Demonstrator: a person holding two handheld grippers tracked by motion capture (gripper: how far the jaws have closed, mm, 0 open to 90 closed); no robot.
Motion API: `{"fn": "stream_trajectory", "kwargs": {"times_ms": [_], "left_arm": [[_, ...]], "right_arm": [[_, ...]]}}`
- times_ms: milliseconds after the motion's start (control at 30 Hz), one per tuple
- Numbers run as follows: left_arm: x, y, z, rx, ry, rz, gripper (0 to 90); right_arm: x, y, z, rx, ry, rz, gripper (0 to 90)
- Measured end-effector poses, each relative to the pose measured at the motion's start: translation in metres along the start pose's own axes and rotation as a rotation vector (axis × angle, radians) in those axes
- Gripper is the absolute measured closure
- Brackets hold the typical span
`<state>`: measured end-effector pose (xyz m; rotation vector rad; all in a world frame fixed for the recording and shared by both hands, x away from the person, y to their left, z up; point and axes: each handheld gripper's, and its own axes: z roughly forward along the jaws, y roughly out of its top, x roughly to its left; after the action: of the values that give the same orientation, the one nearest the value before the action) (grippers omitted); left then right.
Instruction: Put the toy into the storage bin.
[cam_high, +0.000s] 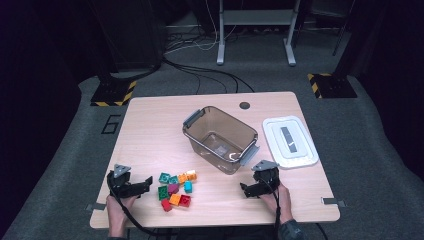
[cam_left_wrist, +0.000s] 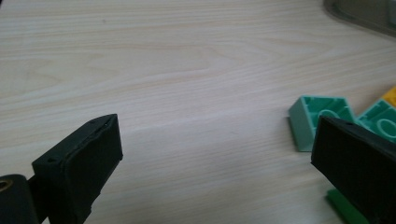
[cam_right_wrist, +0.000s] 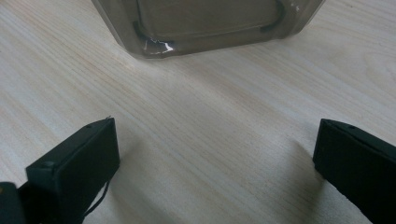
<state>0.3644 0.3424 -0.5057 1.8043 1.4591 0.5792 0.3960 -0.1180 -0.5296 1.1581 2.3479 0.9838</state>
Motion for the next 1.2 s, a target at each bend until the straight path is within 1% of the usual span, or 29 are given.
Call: {"fn": "stream_trajectory", "kwargs": {"times_ms": [33, 67, 100, 200, 233, 267, 300, 367, 400, 433, 467, 567, 600, 700, 733, 767, 833, 867, 900, 933, 1033, 1100, 1167, 1200], "left_arm": [[-0.003, 0.001, 0.002, 0.003, -0.006, 0.007, 1.5], [-0.003, 0.001, 0.002, 0.003, -0.006, 0.007, 1.4], [-0.006, 0.003, 0.004, 0.011, -0.015, 0.02, 1.4], [-0.014, 0.007, 0.008, 0.025, -0.035, 0.033, 1.3], [-0.019, 0.009, 0.011, 0.035, -0.048, 0.05, 1.3], [-0.022, 0.01, 0.013, 0.03, -0.048, 0.057, 1.3], [-0.022, 0.01, 0.013, 0.03, -0.048, 0.057, 1.4], [-0.026, 0.013, 0.018, 0.052, -0.063, 0.074, 1.5], [-0.026, 0.013, 0.018, 0.052, -0.063, 0.074, 1.8], [-0.027, 0.014, 0.02, 0.058, -0.063, 0.079, 1.9], [-0.028, 0.014, 0.024, 0.074, -0.064, 0.084, 1.9], [-0.027, 0.014, 0.027, 0.081, -0.059, 0.088, 2.5], [-0.026, 0.013, 0.03, 0.086, -0.048, 0.087, 3.5], [-0.024, 0.013, 0.032, 0.093, -0.049, 0.084, 4.8], [-0.023, 0.012, 0.032, 0.091, -0.053, 0.073, 5.1], [-0.021, 0.012, 0.033, 0.093, -0.047, 0.076, 5.1], [-0.02, 0.011, 0.034, 0.097, -0.051, 0.064, 4.8], [-0.02, 0.011, 0.033, 0.101, -0.047, 0.068, 4.6], [-0.019, 0.011, 0.033, 0.099, -0.043, 0.065, 4.8], [-0.018, 0.012, 0.033, 0.1, -0.025, 0.077, 5.4], [-0.015, 0.012, 0.032, 0.103, -0.017, 0.075, 6.2], [-0.012, 0.013, 0.03, 0.087, -0.026, 0.046, 6.7], [-0.011, 0.013, 0.028, 0.079, -0.028, 0.043, 7.0], [-0.013, 0.015, 0.025, 0.062, -0.037, 0.033, 7.0]], "right_arm": [[0.0, 0.0, 0.0, 0.0, 0.0, -0.001, 0.0], [0.0, 0.0, 0.0, 0.0, 0.0, -0.001, 0.0], [0.0, 0.0, 0.0, 0.0, 0.0, -0.001, 0.0], [0.0, 0.0, 0.0, 0.0, 0.0, -0.001, 0.0], [0.0, 0.0, 0.0, 0.0, 0.0, -0.001, 0.0], [0.0, 0.0, 0.0, 0.0, 0.0, -0.001, 0.0], [0.0, 0.0, 0.0, 0.0, 0.0, -0.001, 0.0], [-0.001, 0.0, 0.0, 0.0, 0.0, -0.008, 0.0], [-0.001, 0.0, 0.0, 0.0, 0.0, -0.01, 0.0], [0.0, 0.0, 0.0, 0.0, 0.0, -0.001, 0.0], [0.0, 0.0, 0.0, 0.0, -0.001, -0.003, 0.0], [0.0, 0.0, 0.0, 0.0, -0.001, -0.002, 0.0], [0.0, 0.0, 0.0, 0.0, 0.0, 0.0, 0.0], [0.0, 0.0, 0.0, 0.0, -0.001, 0.0, 0.0], [0.0, 0.0, 0.0, 0.0, -0.001, -0.001, 0.0], [0.0, 0.0, 0.0, 0.0, -0.001, -0.001, 0.0], [-0.001, 0.0, 0.0, 0.0, 0.0, -0.009, 0.0], [0.0, 0.0, 0.0, 0.0, -0.001, -0.002, 0.0], [-0.001, 0.0, 0.0, 0.001, 0.0, -0.008, 0.0], [0.0, 0.0, 0.0, 0.0, 0.0, 0.001, 0.0], [0.0, 0.0, 0.0, 0.0, 0.0, 0.0, 0.0], [0.0, 0.0, 0.0, 0.0, -0.001, -0.001, 0.0], [0.0, 0.0, 0.0, 0.0, -0.001, -0.001, 0.0], [-0.001, 0.0, 0.0, 0.001, 0.0, -0.013, 0.0]]}}
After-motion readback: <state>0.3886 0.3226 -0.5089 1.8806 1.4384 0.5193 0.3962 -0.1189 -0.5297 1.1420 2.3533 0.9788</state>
